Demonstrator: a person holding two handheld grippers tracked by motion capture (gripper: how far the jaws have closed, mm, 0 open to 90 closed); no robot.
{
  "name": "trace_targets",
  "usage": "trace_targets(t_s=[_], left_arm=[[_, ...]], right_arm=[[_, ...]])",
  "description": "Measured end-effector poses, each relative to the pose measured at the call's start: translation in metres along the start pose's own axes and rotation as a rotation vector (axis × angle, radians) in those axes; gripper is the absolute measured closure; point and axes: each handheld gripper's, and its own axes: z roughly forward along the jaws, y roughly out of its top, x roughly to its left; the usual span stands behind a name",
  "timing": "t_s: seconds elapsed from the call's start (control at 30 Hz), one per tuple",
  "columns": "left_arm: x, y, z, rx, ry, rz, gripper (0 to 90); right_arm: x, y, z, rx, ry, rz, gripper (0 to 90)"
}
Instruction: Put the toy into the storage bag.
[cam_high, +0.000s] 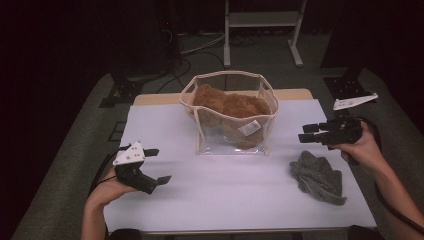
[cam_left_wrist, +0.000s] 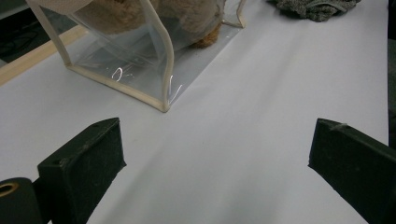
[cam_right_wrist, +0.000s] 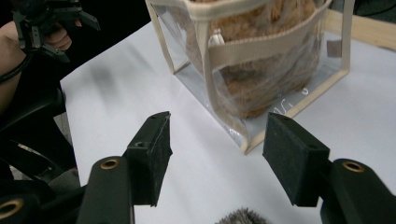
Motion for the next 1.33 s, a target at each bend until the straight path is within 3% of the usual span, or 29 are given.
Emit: trace_targets(t_s=[0.33, 0.73, 1.1, 1.33], left_arm=[[0.000, 0.000, 0.001, 0.006, 0.000, 0.001, 2.5], [0.000, -0.001, 0.003, 0.009, -0.005, -0.004, 2.5], [-0.002, 0.000, 0.007, 0.019, -0.013, 0.001, 2.5], [-0.004, -0.001, 0.015, 0.024, -0.028, -0.012, 2.5]], right_arm=[[-0.009, -0.030, 0.006, 0.010, 0.008, 0.052, 38.6], [-0.013, -0.051, 0.011, -0.001, 0.023, 0.095, 37.6], [-0.013, -0.071, 0.021, 0.010, 0.040, 0.122, 35.8], [-0.006, -0.086, 0.029, -0.010, 0.082, 0.135, 32.6]])
